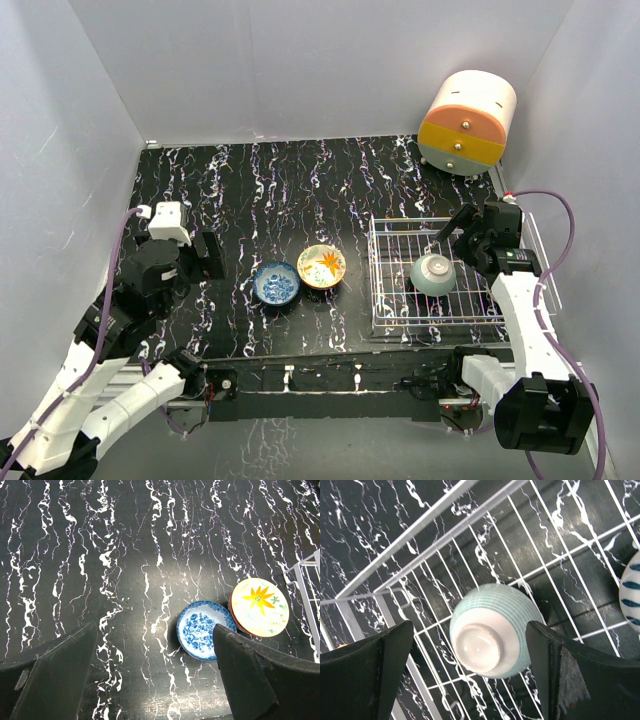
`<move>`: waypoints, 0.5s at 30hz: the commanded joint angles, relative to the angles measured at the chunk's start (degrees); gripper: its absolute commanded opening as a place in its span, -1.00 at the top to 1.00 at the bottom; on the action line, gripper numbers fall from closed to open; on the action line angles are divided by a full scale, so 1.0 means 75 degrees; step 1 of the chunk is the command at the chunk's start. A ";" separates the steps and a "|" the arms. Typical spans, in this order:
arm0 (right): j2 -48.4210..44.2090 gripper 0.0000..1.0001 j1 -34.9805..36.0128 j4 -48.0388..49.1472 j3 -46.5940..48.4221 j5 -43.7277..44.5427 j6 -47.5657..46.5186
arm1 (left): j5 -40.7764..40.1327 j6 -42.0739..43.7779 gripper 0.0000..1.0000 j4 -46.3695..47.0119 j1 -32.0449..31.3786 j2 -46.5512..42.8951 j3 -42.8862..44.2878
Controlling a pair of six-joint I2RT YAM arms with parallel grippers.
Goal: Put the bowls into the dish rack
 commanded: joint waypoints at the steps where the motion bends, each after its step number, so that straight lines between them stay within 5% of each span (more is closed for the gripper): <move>1: -0.0304 -0.98 0.0006 -0.0762 0.0311 0.0047 -0.0299 | 0.0247 0.0149 -0.94 0.0371 -0.0038 -0.0206 -0.0109; 6: -0.0101 -0.98 0.0245 -0.1020 0.0190 -0.0090 -0.0386 | 0.0387 0.0072 -0.94 0.0451 -0.0038 -0.0385 -0.0319; 15: 0.0472 -0.98 0.2285 -0.1608 0.0746 0.2020 0.0078 | 0.0284 0.0071 -0.94 0.0167 -0.0039 -0.0538 -0.0136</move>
